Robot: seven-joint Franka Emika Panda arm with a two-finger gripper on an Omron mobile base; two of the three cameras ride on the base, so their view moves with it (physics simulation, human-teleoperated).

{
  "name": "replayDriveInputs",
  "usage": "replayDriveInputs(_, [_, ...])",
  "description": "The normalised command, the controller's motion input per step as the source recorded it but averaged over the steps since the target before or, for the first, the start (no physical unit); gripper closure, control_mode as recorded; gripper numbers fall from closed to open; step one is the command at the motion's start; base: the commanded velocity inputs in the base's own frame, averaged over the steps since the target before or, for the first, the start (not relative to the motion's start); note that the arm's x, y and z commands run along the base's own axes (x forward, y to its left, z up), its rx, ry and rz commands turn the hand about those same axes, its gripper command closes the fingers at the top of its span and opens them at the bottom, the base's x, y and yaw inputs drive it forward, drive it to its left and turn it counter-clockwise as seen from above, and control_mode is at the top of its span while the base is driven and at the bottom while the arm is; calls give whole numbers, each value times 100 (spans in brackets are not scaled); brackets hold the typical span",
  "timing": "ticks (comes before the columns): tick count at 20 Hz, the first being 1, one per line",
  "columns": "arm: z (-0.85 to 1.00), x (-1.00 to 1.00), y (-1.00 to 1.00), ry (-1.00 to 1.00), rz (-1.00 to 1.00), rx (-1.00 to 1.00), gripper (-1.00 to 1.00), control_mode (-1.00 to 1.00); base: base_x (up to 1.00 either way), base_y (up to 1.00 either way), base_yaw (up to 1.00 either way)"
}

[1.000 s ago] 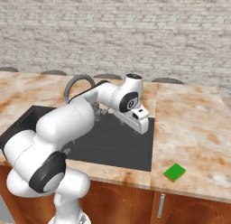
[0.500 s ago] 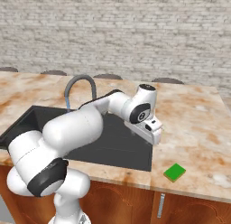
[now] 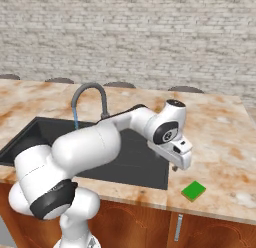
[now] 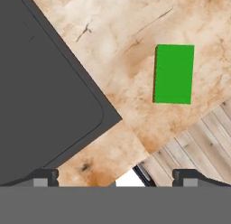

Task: Soak the sponge with water for a few seconds and then drop it inside the sink.

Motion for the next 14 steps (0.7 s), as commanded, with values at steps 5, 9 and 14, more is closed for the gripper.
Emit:
replayDriveInputs(5, [-13,-6,-59,9,0,0,-100,-100,0,0,0])
replayDriveInputs(9, [-19,0,-59,9,0,0,-100,-100,0,0,0])
replayDriveInputs(14, [-17,0,-44,2,0,0,-100,-100,0,0,0])
